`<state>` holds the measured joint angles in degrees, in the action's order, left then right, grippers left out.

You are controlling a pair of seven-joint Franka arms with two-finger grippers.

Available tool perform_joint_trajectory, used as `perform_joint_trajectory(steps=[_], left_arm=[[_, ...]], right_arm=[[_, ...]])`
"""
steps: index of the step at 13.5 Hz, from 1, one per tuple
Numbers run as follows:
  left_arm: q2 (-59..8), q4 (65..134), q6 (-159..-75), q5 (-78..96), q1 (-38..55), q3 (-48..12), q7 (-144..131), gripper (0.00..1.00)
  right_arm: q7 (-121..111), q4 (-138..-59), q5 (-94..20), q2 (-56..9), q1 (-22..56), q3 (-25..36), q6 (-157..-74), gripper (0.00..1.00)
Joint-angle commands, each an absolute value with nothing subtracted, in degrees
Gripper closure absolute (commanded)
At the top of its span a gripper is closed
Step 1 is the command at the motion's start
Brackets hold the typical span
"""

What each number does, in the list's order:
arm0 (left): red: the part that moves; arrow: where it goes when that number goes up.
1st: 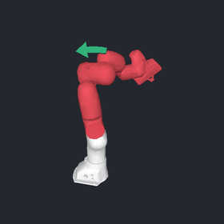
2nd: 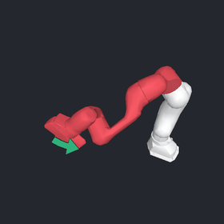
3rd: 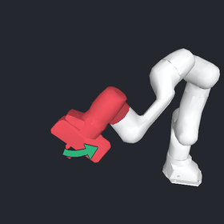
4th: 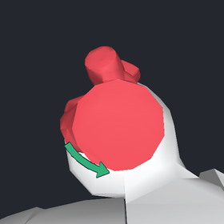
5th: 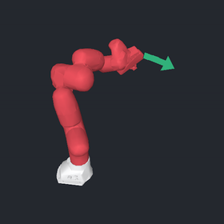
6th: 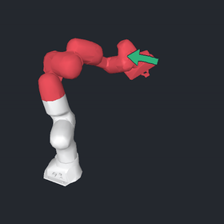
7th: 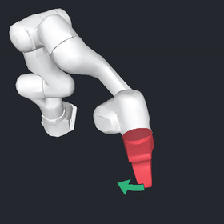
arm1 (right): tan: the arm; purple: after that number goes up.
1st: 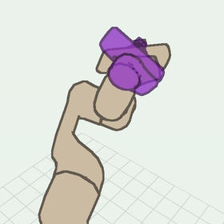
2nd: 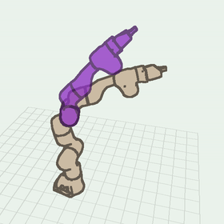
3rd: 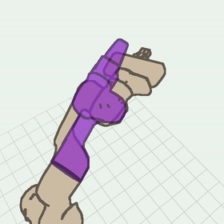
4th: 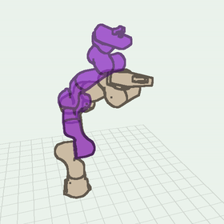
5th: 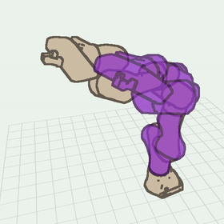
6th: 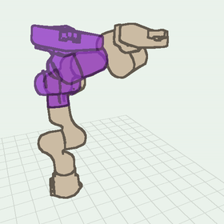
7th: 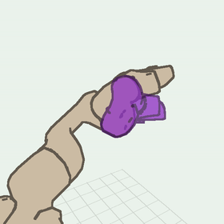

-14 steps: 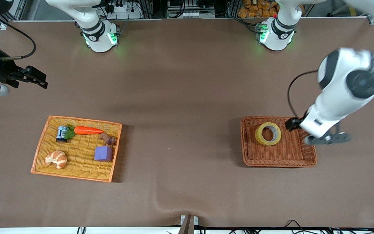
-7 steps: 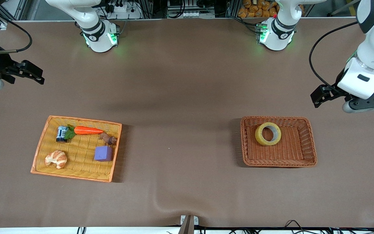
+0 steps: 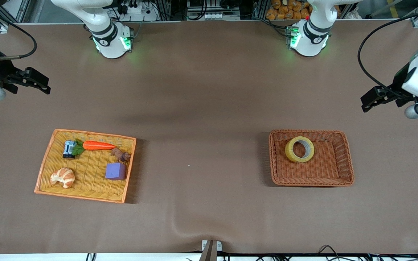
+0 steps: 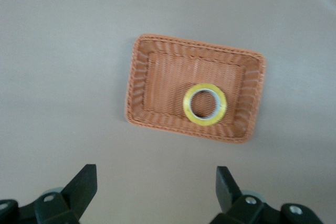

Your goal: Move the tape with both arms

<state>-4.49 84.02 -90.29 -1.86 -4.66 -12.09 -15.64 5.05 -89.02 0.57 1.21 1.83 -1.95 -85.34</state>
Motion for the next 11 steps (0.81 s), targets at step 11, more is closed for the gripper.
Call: perform_joint_trajectory(steps=[11], left_arm=[[-3.3, 85.0, -88.4, 1.5, -7.3, -12.3, -1.8, 0.00]], right_arm=[[5.2, -89.5, -1.8, 1.6, 1.5, -1.6, -85.4, 0.00]])
